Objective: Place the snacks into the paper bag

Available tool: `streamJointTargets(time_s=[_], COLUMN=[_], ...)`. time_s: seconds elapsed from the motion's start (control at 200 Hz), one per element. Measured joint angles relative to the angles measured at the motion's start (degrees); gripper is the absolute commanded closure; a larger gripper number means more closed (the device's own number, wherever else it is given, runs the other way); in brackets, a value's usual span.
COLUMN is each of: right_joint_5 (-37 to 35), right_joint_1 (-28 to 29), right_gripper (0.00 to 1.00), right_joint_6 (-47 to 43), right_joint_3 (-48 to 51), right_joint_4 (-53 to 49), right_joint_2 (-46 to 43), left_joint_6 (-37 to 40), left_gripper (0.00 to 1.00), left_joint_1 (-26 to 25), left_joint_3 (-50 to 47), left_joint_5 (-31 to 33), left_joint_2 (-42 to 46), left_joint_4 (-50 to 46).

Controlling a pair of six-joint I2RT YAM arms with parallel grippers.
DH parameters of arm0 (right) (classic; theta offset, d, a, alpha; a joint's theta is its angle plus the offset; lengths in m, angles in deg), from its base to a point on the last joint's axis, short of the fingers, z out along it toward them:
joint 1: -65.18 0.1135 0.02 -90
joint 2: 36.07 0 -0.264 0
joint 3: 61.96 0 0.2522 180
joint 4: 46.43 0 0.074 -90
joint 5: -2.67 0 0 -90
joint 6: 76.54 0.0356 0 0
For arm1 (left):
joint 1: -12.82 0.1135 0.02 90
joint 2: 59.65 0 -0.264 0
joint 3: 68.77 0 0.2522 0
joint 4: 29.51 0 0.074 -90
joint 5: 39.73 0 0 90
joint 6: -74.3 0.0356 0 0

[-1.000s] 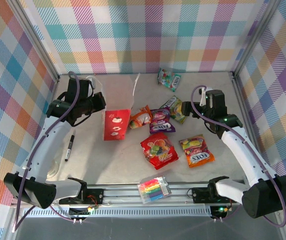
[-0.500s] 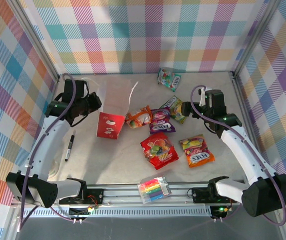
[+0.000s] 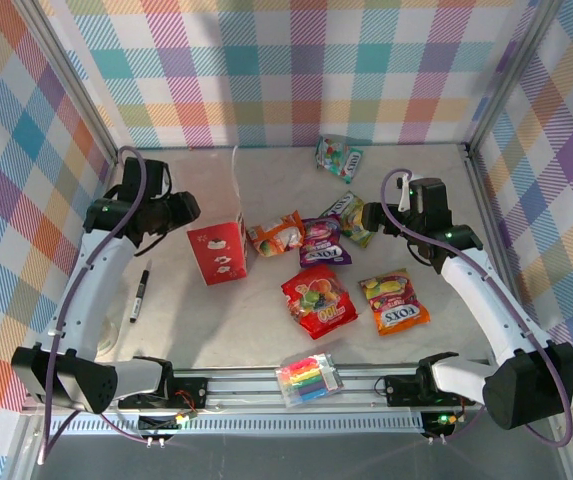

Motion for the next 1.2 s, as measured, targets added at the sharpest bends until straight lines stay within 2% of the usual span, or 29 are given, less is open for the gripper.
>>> streamJointTargets(time_s=[0.12,0.43,0.62,0.865,1.08,1.2], right_joint_5=[0.02,0.48,0.48,0.48,0.46,0.46], right_joint_1=[0.00,0.00,0.00,0.00,0.00,0.00], right_gripper=[0.01,0.01,0.01,0.01,0.01,0.01], right_joint_6=[0.17,0.83,1.22,1.22,1.18,1.20], right_joint_3=[0.00,-0.02,-0.13,-0.33,-0.42,-0.48], right_joint_4=[0.00,0.00,0.00,0.00,-0.04,-0.20], right_joint_2=[0.00,0.48,0.50,0.59,1.07,1.31], left_joint_6=[1.62,4.83,5.97,6.71,6.97,6.99], left_gripper=[0.34,0.30,0.31,0.31,0.31,0.31], left_joint_1=[0.33,1.46,5.09,9.97,10.08,10.08], left_joint_3=[2.64,6.56,9.53,9.07,7.17,7.19], left_joint_5=[0.85,0.68,0.46,-5.70,-13.27,-13.77], left_joint_2=[-0.31,0.13,1.25,1.73,-1.25,-3.69], left_joint_4=[-2.14,-7.52,-9.03,-5.64,0.46,0.87])
